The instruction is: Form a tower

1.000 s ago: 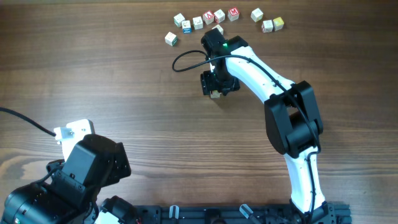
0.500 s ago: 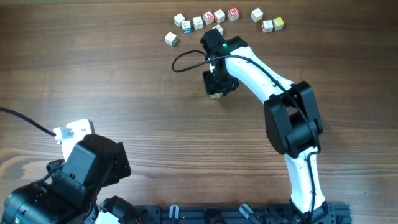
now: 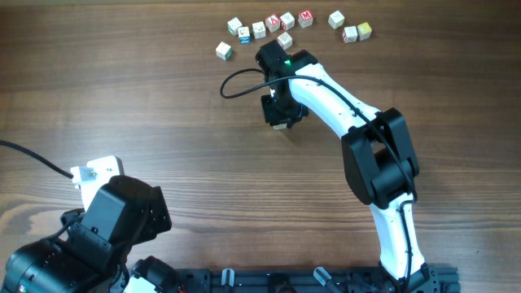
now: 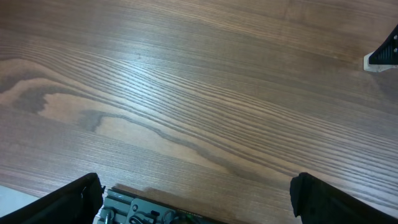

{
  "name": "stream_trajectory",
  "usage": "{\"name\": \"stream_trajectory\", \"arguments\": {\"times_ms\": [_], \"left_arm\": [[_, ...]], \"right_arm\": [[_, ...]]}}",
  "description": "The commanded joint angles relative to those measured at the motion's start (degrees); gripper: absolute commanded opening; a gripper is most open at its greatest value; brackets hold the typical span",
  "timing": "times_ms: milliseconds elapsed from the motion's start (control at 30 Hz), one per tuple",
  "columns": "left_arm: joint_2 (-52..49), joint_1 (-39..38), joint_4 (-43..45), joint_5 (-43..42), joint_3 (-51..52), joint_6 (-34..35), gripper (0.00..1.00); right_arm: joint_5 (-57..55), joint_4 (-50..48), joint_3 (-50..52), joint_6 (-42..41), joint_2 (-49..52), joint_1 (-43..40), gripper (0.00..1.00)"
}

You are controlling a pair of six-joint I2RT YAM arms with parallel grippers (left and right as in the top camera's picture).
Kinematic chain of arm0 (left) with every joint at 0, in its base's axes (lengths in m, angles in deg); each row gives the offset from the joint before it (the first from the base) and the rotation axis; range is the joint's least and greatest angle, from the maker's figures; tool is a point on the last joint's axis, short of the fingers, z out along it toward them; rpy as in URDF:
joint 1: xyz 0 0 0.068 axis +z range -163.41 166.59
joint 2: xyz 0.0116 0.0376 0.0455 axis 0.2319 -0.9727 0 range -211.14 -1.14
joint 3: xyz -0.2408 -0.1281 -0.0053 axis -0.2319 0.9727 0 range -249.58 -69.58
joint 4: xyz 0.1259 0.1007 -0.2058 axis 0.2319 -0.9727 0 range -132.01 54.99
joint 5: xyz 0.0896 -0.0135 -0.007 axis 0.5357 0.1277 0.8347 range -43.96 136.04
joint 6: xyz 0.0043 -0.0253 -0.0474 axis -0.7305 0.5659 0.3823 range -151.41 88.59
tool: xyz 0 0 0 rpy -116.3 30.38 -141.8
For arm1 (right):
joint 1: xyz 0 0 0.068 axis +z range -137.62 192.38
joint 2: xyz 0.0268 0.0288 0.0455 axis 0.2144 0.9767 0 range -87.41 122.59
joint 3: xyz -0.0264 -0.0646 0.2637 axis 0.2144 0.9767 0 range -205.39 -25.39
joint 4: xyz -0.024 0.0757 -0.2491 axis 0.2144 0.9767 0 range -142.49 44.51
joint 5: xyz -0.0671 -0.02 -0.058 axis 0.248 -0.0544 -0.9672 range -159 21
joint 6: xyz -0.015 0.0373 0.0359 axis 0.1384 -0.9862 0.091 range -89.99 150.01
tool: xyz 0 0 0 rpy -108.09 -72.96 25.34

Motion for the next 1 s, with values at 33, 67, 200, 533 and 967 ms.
{"name": "stream_trajectory", "arguments": {"times_ms": [33,67,200,533,967], "left_arm": [[0.04,0.26,0.13,0.09,0.04,0.55,1.00],[0.04,0.26,0.13,0.09,0.04,0.57,1.00],[0.04,0.26,0.13,0.09,0.07,0.55,1.00],[0.04,0.26,0.13,0.09,0.07,0.55,1.00],[0.04,0.26,0.13,0.09,0.07,0.55,1.00]], "right_arm": [[-3.85,-0.20,-2.16,-4.09,1.20,0.20,0.17],[-3.82,-0.20,-2.62,-4.35,1.20,0.20,0.17],[-6.43,0.42,-3.91,-7.54,1.20,0.20,0.15],[-0.09,0.17,-4.04,-11.91,1.27,0.09,0.11],[0.31,1.31,-4.00,-12.44,2.51,0.09,0.21]]}}
